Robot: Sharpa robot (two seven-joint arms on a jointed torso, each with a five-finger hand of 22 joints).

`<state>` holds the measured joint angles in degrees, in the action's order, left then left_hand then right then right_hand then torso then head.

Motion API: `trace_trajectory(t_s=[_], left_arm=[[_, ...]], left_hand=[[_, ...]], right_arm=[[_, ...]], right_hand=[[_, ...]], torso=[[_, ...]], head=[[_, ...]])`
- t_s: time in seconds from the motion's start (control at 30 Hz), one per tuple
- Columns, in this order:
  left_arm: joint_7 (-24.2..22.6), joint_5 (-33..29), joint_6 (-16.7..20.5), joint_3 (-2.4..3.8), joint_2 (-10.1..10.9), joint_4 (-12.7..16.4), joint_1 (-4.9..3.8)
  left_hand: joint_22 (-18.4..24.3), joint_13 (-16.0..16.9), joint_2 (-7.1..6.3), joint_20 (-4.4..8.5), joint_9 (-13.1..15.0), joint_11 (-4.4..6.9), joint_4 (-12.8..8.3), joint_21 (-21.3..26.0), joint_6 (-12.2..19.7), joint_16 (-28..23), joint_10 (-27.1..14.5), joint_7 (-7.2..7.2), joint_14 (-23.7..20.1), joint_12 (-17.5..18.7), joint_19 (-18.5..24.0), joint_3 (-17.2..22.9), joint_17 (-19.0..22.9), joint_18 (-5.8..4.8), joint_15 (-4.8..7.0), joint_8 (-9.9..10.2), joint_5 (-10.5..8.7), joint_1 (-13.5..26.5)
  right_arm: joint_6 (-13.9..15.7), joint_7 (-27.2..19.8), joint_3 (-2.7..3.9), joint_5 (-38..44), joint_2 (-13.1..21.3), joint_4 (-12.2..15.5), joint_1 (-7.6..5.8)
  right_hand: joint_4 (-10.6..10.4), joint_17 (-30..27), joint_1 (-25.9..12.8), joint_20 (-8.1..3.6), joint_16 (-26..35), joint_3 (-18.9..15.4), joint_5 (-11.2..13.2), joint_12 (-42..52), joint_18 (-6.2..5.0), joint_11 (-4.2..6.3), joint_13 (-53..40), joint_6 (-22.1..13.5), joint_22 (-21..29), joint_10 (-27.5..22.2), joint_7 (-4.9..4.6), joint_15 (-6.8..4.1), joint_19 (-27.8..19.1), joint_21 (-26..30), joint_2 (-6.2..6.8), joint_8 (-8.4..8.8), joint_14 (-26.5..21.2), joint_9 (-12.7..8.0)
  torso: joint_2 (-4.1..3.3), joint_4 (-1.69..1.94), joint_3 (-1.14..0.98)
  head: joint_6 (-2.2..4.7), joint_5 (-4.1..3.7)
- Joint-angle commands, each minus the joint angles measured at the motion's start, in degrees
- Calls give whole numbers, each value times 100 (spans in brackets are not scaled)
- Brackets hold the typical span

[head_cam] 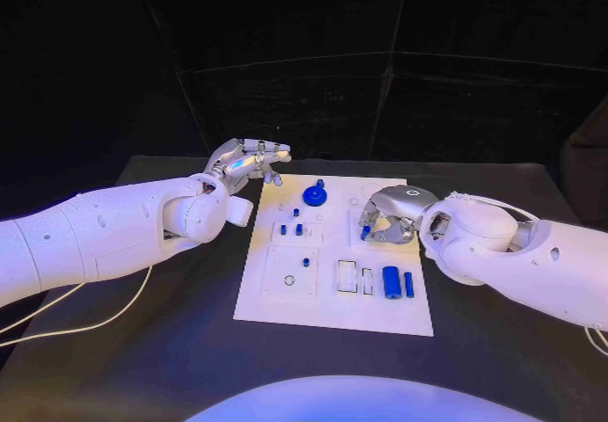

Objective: Assemble the parts on the task board

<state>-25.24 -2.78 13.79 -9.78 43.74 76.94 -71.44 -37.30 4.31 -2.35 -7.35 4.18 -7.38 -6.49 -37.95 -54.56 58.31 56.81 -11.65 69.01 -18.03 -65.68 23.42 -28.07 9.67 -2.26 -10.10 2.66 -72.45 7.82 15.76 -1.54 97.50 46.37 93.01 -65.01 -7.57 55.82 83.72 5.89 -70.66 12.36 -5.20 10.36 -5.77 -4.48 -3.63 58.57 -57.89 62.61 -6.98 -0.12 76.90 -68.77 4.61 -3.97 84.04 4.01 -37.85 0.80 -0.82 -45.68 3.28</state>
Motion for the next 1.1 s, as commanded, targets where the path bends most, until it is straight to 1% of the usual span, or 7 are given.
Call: trace_trajectory(t_s=[0.03, 0.33, 0.5, 0.63, 0.87, 1.0, 1.1], left_arm=[[-39, -13, -69, 4, -7, 2, -7], [-42, -13, -73, 3, -12, -6, -4], [-42, -13, -73, 3, -11, -7, -2], [-43, -13, -73, 2, -11, -8, -1], [-45, -13, -60, 2, -4, -15, 0], [-47, -13, -59, 2, -3, -17, 0], [-51, -13, -60, 2, -6, -18, 0]], left_hand=[[7, 10, -15, -40, 8, 5, -30, 37, 50, 10, -48, 7, -39, -38, -14, -13, 7, 79, 14, -27, 16, -55], [7, 10, -15, -40, 8, 5, -30, 37, 50, 10, -48, 7, -39, -38, -14, -13, 7, 79, 14, -27, 16, -55], [7, 10, -15, -40, 8, 5, -30, 37, 50, 10, -48, 7, -39, -38, -14, -13, 7, 79, 14, -27, 16, -55], [7, 10, -15, -40, 8, 5, -30, 37, 50, 10, -48, 7, -39, -38, -14, -13, 7, 79, 14, -27, 16, -55], [8, 10, -16, -40, 9, 2, -28, 40, 60, 13, -58, 4, -43, -53, -14, -22, 13, 78, 12, -39, 16, -47], [9, 10, -18, -41, 8, 1, -28, 41, 63, 13, -61, 3, -45, -56, -13, -24, 14, 77, 11, -41, 16, -46], [9, 10, -18, -41, 8, 1, -28, 41, 63, 13, -61, 3, -45, -56, -13, -24, 14, 77, 11, -41, 16, -46]], right_arm=[[-249, -34, 2, 3, -51, -43, -8], [-276, -103, -2, -27, -153, -143, -3], [-180, -93, -2, -16, -163, -163, -2], [60, -117, -2, 62, -163, -152, 0], [431, -237, -1, 112, -103, 8, 2], [733, -329, 2, 112, 13, 198, 1], [859, -349, 6, 70, 118, 361, -3]], right_hand=[[7, 45, 28, -31, -44, 114, 26, 1, -42, 32, 11, 58, -75, 128, -18, -50, 48, -62, -59, -13, 82, -1], [19, 96, 25, -48, -98, 318, 53, -100, -24, 51, 10, 155, -161, 291, -34, -60, 87, -123, -23, -5, 101, -2], [90, 174, 106, -58, -165, 525, 105, -126, -7, 58, 1, 349, -253, 480, -57, -73, 127, -191, -67, -65, 123, 22], [230, 241, 225, -73, -227, 850, 217, -172, 16, 83, -4, 524, -384, 680, -53, -86, 174, -286, -131, -110, 138, 35], [359, 310, 229, -85, -291, 1090, 220, -231, 35, 97, -12, 633, -496, 834, -65, -93, 208, -370, -107, -124, 151, 39], [463, 340, 240, -92, -322, 1233, 221, -268, 44, 99, -18, 689, -555, 919, -79, -97, 220, -415, -74, -127, 150, 41], [486, 345, 227, -92, -328, 1267, 224, -283, 46, 97, -18, 697, -570, 934, -85, -97, 222, -426, -57, -123, 148, 39]], torso=[[-1, 3, -5], [1, -9, -5], [-1, -10, -3], [2, -6, 0], [9, -10, -1], [13, -8, 4], [15, -1, 9]], head=[[-7, -1], [-12, 7], [-19, 3], [-23, 0], [-9, -4], [13, -15], [18, -7]])
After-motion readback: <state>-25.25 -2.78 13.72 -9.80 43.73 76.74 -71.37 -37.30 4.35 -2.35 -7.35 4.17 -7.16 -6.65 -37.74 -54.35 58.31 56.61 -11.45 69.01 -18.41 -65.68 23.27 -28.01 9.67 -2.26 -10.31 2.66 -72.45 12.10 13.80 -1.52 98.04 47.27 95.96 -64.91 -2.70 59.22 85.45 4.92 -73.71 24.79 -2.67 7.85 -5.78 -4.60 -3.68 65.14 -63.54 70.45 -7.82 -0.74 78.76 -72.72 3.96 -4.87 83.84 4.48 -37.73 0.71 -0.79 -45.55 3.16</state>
